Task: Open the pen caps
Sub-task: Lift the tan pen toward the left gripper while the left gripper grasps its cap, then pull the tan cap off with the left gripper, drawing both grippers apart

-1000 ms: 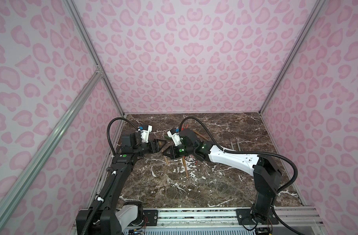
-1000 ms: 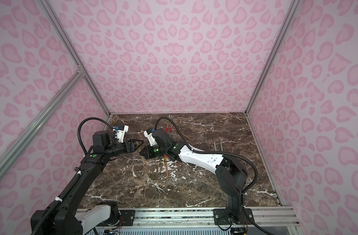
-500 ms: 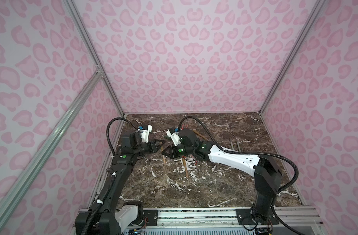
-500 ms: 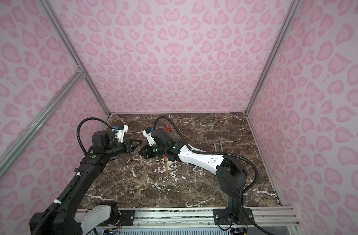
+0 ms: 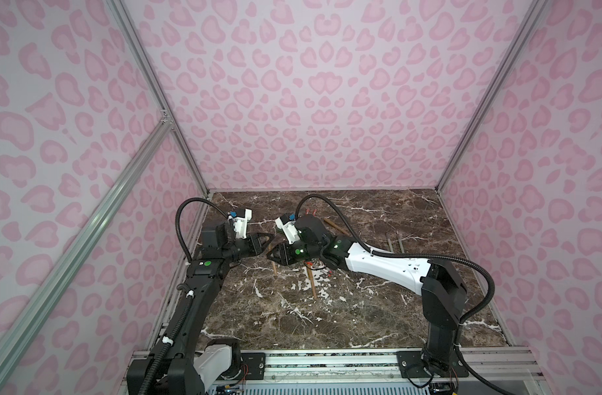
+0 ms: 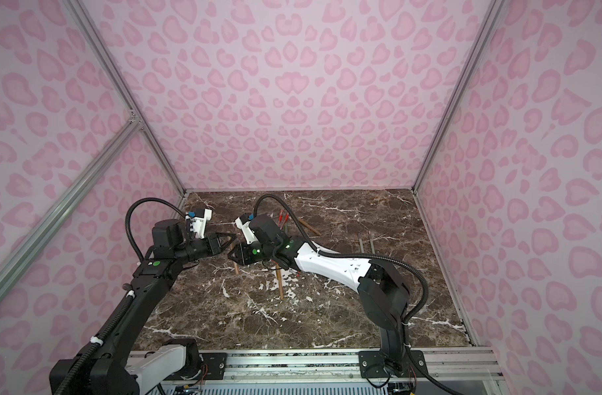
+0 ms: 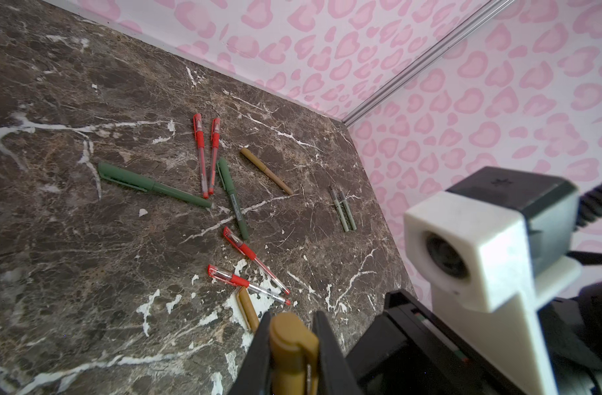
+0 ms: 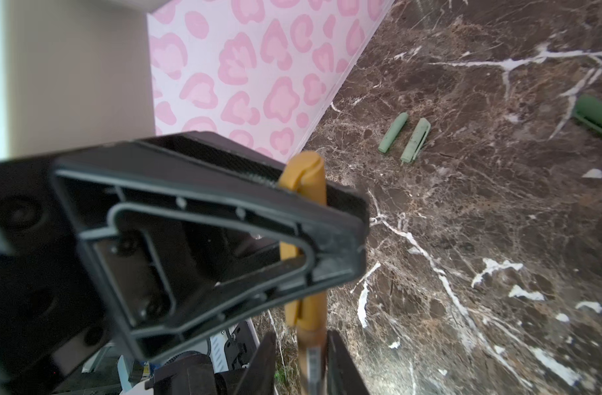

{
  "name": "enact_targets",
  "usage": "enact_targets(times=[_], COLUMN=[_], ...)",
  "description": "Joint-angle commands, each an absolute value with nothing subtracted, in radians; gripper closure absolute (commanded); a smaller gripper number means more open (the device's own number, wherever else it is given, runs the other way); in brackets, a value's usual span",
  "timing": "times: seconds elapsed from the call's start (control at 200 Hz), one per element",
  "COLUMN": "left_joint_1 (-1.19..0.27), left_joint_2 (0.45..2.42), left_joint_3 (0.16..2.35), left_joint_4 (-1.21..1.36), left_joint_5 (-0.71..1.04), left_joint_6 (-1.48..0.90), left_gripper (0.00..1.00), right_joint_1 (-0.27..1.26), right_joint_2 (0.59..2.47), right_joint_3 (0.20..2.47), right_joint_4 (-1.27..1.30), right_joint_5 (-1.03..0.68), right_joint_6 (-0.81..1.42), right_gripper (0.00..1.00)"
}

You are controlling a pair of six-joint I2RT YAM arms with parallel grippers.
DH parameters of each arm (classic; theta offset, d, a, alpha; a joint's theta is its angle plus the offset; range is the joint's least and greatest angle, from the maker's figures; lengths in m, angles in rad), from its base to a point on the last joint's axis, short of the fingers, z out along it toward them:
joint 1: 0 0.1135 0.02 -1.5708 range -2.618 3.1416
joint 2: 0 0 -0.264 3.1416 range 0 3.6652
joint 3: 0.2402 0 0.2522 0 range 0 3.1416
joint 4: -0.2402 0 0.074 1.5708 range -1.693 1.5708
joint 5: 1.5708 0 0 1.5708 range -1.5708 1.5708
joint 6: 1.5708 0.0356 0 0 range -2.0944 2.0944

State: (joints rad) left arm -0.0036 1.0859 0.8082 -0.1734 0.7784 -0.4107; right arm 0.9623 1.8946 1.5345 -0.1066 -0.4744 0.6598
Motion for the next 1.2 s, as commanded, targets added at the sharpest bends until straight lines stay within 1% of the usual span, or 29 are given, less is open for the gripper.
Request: enact_targets(times=[0.0,0.045,0.2,0.315,0.58,0.75,0.875,1.09,1.195], left_joint_1=[0.001,0.001,0.009,0.02,0.072,0.114,0.123,0.119,0.102], left_joint_2=[1.089,1.089,1.081,1.078,1.088,1.123,1.142,1.248,1.335], left_joint_3=[0.814,0.823,0.816,0.833,0.918,0.973,0.977,1.035,1.094], left_joint_4=[-0.149,-0.159,-0.135,-0.15,-0.189,-0.22,-0.227,-0.299,-0.389], left_joint_5=[0.788,0.783,0.799,0.787,0.745,0.718,0.688,0.647,0.575], left_joint_6=[-0.42,-0.421,-0.445,-0.461,-0.494,-0.497,-0.472,-0.414,-0.346], left_gripper=[0.97,0.96,0.97,0.97,0.96,0.96,0.96,0.97,0.97], right_joint_1=[0.964,0.966,0.966,0.969,0.985,0.992,0.969,0.921,0.888], right_joint_2=[1.928,1.931,1.935,1.92,1.871,1.802,1.742,1.613,1.539], right_joint_3=[1.569,1.571,1.519,1.494,1.275,1.135,1.062,0.995,0.96], right_joint_4=[-0.133,-0.142,-0.102,-0.102,-0.079,-0.065,-0.018,-0.034,-0.085], right_joint_5=[-0.481,-0.476,-0.491,-0.478,-0.479,-0.454,-0.447,-0.386,-0.325], right_joint_6=[0.638,0.632,0.646,0.644,0.651,0.658,0.678,0.687,0.687], right_gripper=[0.82,0.88,1.0,1.0,1.0,1.0,1.0,1.0,1.0])
